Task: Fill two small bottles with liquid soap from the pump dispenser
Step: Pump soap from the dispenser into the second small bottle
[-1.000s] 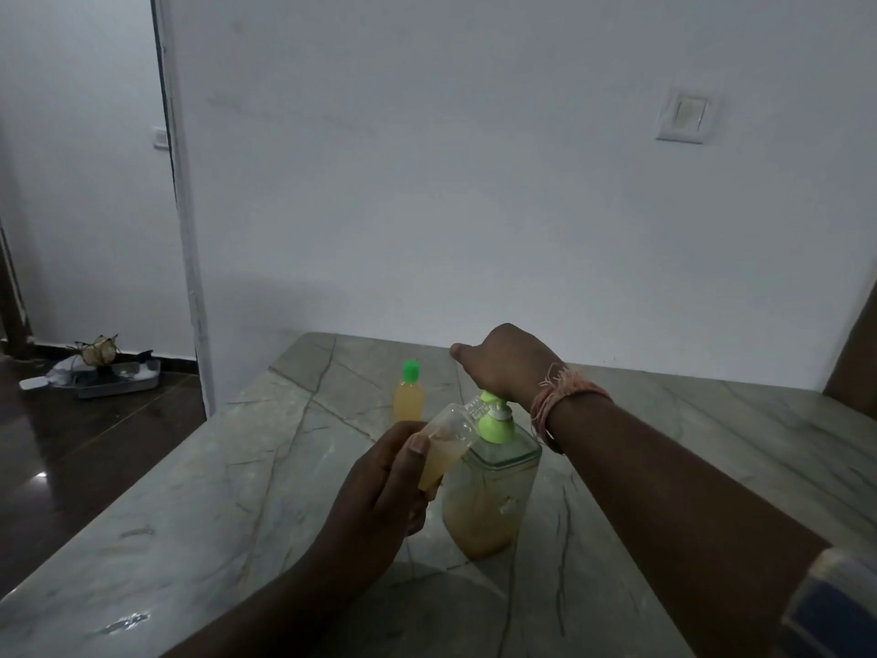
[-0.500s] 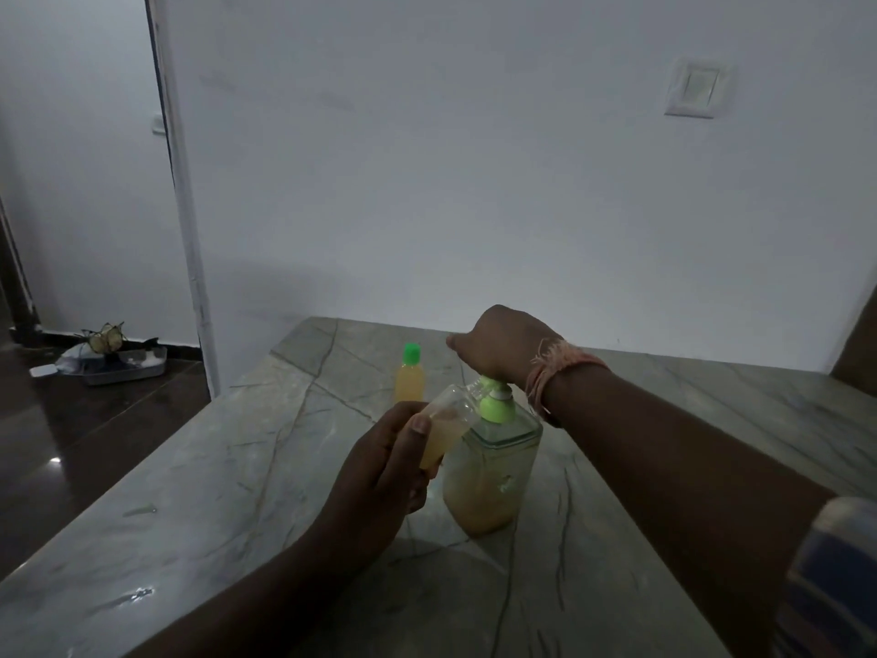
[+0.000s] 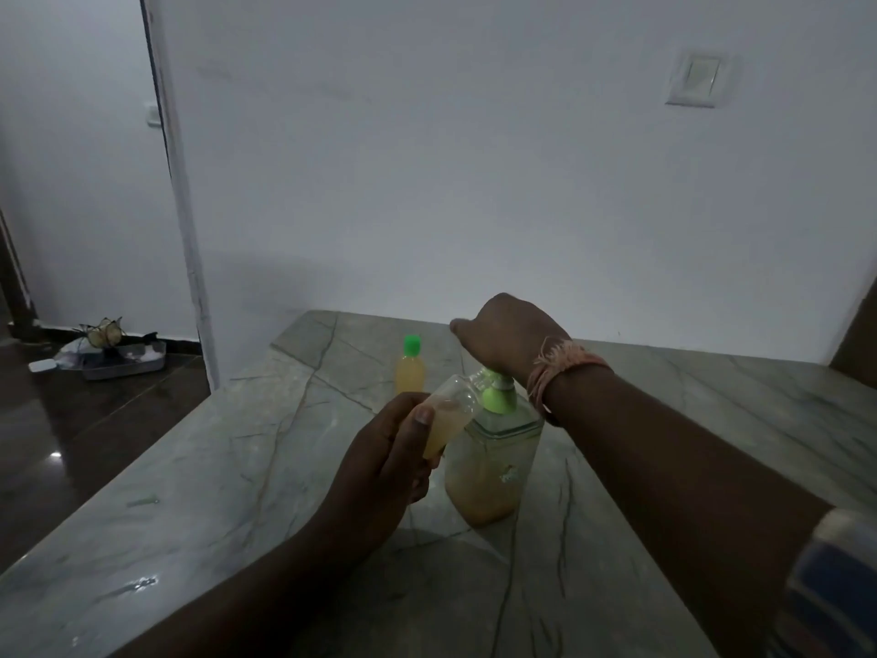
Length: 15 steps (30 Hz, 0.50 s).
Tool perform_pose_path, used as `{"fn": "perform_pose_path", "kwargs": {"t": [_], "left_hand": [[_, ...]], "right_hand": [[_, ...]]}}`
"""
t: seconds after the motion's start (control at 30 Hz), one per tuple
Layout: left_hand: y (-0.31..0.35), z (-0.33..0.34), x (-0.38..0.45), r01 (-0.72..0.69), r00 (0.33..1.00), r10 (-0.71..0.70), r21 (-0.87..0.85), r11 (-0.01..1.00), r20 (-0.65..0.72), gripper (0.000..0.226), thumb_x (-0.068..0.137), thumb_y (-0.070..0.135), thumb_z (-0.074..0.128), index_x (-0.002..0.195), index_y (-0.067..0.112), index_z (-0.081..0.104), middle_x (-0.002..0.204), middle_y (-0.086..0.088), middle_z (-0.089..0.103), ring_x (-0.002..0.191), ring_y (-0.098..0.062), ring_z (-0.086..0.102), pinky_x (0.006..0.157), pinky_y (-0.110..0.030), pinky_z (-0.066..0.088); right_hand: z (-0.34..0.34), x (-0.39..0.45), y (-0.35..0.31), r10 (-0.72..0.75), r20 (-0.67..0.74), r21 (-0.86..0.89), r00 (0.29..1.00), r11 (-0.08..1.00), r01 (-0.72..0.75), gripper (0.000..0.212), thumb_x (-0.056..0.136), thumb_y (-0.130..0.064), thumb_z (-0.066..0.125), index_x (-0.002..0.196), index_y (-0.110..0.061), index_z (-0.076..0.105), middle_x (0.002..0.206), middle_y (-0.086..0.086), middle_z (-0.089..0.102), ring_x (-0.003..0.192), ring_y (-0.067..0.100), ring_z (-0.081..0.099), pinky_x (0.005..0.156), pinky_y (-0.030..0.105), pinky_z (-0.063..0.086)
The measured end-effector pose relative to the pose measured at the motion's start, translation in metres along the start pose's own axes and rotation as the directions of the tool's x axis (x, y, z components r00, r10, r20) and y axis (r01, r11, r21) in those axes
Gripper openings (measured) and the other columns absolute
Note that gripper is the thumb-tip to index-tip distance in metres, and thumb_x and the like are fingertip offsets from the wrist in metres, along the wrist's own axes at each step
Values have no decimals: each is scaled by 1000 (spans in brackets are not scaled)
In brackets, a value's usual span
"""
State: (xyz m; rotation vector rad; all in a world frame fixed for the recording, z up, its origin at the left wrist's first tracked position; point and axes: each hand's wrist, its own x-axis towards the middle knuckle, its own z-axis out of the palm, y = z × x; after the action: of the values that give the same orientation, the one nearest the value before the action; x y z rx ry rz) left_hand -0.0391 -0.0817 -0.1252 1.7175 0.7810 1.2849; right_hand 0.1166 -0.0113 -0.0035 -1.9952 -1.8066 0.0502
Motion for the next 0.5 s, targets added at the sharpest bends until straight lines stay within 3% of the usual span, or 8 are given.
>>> {"fn": "perform_pose_path", "kwargs": {"t": [0.1,0.33,0.5], "left_hand": [[-3,-1,1,1,1000,0,31,1000,-13,33,95,49,40,109,26,58,68,6,60,50,-4,49,45,-19,40],[-2,-1,-1,6,1000,-6,-13,1000,-12,37,93,54,46,110,24,59,70,1,59,50,-9,48,45,-21,39],[-4,-2,1,1,1000,-2,-9,1000,-6,36,95,49,43,111,21,59,69,1,58,50,-8,47,45,-21,39]], "right_hand": [[7,0,2,31,-15,49,999,998,-31,38,89,-45,48,67,-15,53,73,4,58,77,27,60,66,31,42],[0,0,-2,-3,76,-57,997,998,7,37,91,-46,49,67,-17,51,72,2,54,75,23,58,67,30,42],[1,-1,1,3,-5,-9,1000,1000,-3,39,93,-47,46,67,-17,48,71,1,51,72,23,53,68,31,40]]}}
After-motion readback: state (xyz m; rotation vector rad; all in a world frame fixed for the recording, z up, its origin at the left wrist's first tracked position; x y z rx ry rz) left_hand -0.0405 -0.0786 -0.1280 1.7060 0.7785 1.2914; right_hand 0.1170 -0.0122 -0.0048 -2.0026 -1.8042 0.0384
